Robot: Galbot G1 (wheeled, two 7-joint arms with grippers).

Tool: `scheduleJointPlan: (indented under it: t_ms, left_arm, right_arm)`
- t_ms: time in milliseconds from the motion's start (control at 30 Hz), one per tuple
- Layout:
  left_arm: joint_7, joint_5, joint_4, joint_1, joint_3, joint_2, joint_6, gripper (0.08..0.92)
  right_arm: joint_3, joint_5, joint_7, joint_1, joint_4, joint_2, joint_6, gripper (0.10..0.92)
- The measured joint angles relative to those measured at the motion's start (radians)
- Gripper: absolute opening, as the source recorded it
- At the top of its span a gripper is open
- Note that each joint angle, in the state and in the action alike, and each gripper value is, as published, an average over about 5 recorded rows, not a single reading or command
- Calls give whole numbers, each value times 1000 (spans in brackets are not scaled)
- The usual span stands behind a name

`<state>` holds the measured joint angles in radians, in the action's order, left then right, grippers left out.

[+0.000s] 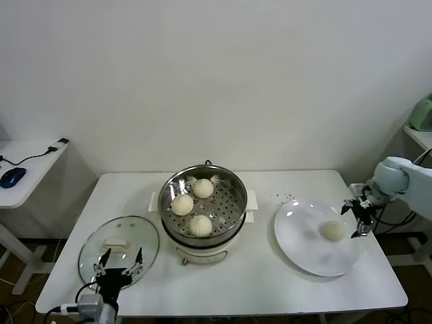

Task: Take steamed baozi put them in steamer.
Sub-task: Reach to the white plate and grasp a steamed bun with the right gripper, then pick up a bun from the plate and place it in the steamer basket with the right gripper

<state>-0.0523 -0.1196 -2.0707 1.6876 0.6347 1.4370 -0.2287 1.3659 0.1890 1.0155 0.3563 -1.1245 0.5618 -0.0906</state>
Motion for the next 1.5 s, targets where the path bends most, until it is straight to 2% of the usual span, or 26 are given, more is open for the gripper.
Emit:
scheduleJointPlan:
  t_ms: [367,767,867,1033,1300,1500]
  left_arm:
    - [0,2,10,-3,-7,3,4,823]
    - [-1,7,9,0,-14,2,6,823]
    - [-1,8,6,2,-15,2,6,823]
    - [-2,10,1,4,-17,3,6,823]
    - [-3,12,-9,10,-21,5,5,823]
    - [-1,13,-22,9,-25,5,-3,823]
  right_arm:
    - [-140,-39,-47,-156,82,54,-51,823]
    - [-182,-48,-56,-195,101,91,-64,823]
    - [-184,-49,-49,-196,101,93,-65,796]
    - [-173,-45,-34,-186,91,89,-68,696]
    - [-110,-8,-12,-105,51,79,-73,677]
    - [57,108,6,109,-7,108,-81,677]
